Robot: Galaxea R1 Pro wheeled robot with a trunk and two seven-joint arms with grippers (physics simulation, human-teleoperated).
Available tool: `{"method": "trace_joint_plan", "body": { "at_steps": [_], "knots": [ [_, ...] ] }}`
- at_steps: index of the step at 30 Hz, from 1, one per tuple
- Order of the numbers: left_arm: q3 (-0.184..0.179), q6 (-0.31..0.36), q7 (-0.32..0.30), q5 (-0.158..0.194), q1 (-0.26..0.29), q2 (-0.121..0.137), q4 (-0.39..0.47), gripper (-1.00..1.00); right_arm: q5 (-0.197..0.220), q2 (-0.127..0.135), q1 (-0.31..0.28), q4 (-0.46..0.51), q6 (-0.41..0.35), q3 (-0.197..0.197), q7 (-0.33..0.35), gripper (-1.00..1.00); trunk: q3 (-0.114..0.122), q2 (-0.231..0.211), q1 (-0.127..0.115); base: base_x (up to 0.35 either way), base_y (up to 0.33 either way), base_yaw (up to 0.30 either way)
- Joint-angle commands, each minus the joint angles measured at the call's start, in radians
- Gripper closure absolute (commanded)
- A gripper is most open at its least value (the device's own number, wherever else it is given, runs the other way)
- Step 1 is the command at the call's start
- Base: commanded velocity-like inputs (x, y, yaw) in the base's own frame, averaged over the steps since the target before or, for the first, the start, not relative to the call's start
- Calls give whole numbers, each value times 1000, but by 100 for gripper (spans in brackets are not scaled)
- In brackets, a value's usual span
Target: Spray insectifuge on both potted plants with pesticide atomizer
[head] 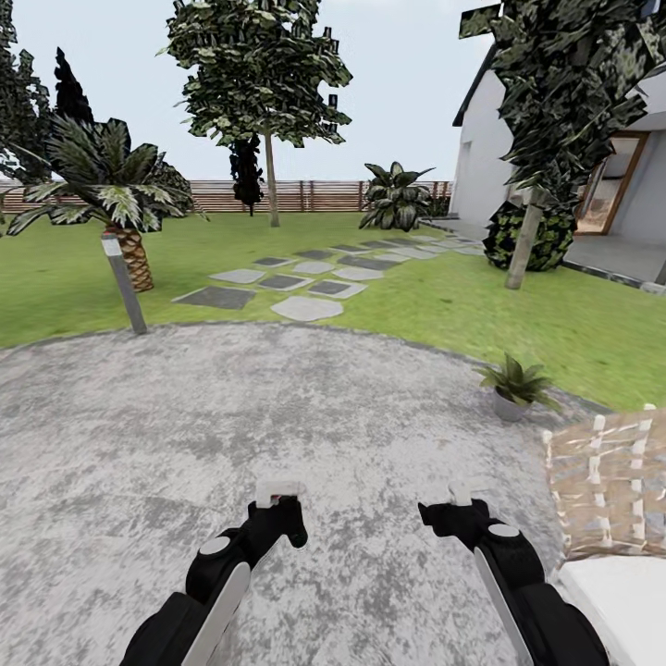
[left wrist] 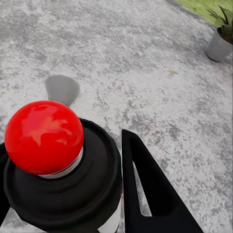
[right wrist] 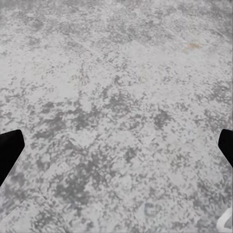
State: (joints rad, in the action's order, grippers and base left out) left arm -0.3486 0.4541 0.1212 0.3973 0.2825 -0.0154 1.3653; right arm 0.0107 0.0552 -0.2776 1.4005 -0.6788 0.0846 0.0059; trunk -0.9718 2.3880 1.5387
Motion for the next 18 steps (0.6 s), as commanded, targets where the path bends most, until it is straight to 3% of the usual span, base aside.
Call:
{"method": "trace_joint_plan", "body": {
  "at_steps": [1,18],
  "knots": [
    [0,0,0,0,0,0,0,100,0,0,0,0,0,0,0,-100,0,0,0,295,157,-51],
    [0,0,0,0,1,0,-2,100,0,0,0,0,-2,0,-1,-100,0,0,0,294,159,-269]
  ]
}}
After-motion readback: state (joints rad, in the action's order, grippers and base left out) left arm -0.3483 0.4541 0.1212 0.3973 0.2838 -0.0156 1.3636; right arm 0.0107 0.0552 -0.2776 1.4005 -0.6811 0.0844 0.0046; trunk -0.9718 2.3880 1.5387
